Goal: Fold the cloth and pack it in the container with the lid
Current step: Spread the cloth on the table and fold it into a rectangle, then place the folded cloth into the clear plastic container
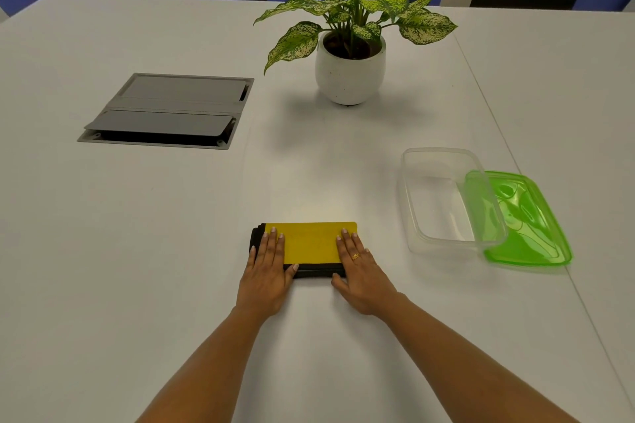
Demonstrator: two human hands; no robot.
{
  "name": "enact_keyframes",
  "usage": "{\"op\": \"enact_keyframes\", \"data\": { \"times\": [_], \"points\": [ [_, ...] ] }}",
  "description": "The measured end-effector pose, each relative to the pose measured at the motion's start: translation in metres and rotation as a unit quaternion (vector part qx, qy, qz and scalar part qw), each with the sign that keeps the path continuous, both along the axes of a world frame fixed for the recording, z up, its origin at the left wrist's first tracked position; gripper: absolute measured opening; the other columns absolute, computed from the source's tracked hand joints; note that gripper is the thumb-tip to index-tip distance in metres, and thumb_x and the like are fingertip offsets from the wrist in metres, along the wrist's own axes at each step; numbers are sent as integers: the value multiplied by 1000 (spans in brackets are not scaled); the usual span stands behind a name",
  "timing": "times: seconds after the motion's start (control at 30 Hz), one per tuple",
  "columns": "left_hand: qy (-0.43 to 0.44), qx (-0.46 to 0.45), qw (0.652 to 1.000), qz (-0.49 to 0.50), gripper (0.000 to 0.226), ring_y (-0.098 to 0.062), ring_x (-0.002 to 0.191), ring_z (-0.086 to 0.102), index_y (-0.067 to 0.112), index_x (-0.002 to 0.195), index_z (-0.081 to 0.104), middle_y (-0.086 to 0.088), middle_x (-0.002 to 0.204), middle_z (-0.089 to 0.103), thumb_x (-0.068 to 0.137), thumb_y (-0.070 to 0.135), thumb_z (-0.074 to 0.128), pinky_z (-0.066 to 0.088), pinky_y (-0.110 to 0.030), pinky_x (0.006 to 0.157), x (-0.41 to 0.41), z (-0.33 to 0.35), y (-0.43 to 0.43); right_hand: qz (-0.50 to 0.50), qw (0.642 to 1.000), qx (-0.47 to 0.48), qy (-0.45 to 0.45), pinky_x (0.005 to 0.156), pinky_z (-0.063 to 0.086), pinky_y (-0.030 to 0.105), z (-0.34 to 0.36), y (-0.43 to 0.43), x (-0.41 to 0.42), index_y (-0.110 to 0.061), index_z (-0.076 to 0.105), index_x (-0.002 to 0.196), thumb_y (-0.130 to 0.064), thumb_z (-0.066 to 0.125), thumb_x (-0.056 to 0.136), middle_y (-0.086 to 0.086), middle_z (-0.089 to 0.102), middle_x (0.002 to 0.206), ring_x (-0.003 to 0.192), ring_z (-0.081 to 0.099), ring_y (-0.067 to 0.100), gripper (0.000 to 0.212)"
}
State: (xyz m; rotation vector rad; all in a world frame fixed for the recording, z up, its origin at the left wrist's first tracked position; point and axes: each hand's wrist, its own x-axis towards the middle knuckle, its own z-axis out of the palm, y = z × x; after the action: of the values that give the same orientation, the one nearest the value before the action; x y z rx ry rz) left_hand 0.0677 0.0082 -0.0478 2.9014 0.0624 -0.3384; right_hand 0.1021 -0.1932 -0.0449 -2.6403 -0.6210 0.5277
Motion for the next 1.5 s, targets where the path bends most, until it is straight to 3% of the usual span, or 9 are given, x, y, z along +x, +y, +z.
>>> {"op": "enact_keyframes", "data": {
  "times": [0.13, 0.33, 0.4, 0.53, 0.7, 0.9, 1.07, 1.27, 1.5],
  "points": [
    [5, 4, 1000, 13, 122, -22, 147, -10, 10, 147, -9, -8, 159, -11, 47, 71, -44, -5, -36, 120, 1, 3, 10, 14, 999, 0, 29, 121, 1, 37, 6, 14, 5, -10, -9, 148, -26, 36, 97, 7, -17, 158, 146, -17, 23, 70],
    [7, 28, 999, 30, 128, -20, 148, -9, 11, 148, -7, -6, 159, -10, 42, 73, -46, -4, -36, 120, 0, 10, 27, 25, 999, -6, 43, 121, 3, 39, 13, 35, 8, -8, -5, 149, -21, 38, 95, 10, -15, 159, 147, -15, 26, 70],
    [11, 30, 999, 36, 111, -19, 148, -9, 12, 148, -6, -6, 160, -10, 60, 75, -32, -3, -38, 120, -1, 11, 29, 30, 998, -9, 50, 122, 5, 42, 15, 37, 9, -8, -3, 149, -22, 41, 94, 9, -14, 159, 147, -14, 25, 72],
    [-1, 16, 998, 61, 63, -19, 148, -5, 14, 149, 2, -5, 160, -3, 98, 44, 23, -1, -40, 121, 0, 14, 23, 30, 998, 6, 53, 121, 7, 42, 20, 28, 9, -11, 1, 150, -26, 46, 93, 7, -10, 160, 148, -9, 22, 74],
    [-34, -12, 998, 58, 62, -19, 148, 1, 15, 149, 13, -4, 160, 5, 97, 44, 30, -1, -41, 120, 4, 28, 3, 10, 1000, 26, 0, 120, 9, 36, 34, 5, 4, -12, 13, 149, -32, 44, 95, 5, 6, 160, 148, 2, 18, 66],
    [-41, -24, 998, 28, 56, -16, 148, 9, 19, 144, 28, -1, 160, 13, 95, 43, 39, 3, -41, 120, 4, 44, -34, -140, 969, 67, -194, 119, 20, 34, 63, -37, 8, -6, 42, 137, -20, 51, 91, 12, 27, 154, 145, 21, 25, 49],
    [-48, -70, 996, 20, 47, -15, 145, 18, 20, 137, 42, 0, 157, 23, 93, 34, 49, 6, -41, 120, 2, 54, -66, -241, 965, -56, -92, 110, 31, 35, 72, -83, 18, -8, 27, 145, -34, 46, 96, 16, 48, 140, 130, 44, 27, 59],
    [-53, -136, 989, 32, 41, -20, 143, 26, 14, 132, 49, -4, 154, 28, 93, 27, 52, 20, -37, 118, 4, 62, -91, -203, 975, -48, -77, 90, 48, 36, 78, -99, 15, -13, 61, 121, -27, 50, 95, 11, 69, 115, 109, 61, 27, 31],
    [-79, -207, 973, 66, 36, -23, 137, 35, 9, 127, 52, -7, 150, 35, 94, 22, 51, 34, -31, 107, 8, 74, -105, -156, 987, -14, -41, 86, 52, 31, 83, -124, -13, -15, 71, 105, -26, 56, 90, 5, 74, 106, 101, 66, 22, 24]
  ]
}}
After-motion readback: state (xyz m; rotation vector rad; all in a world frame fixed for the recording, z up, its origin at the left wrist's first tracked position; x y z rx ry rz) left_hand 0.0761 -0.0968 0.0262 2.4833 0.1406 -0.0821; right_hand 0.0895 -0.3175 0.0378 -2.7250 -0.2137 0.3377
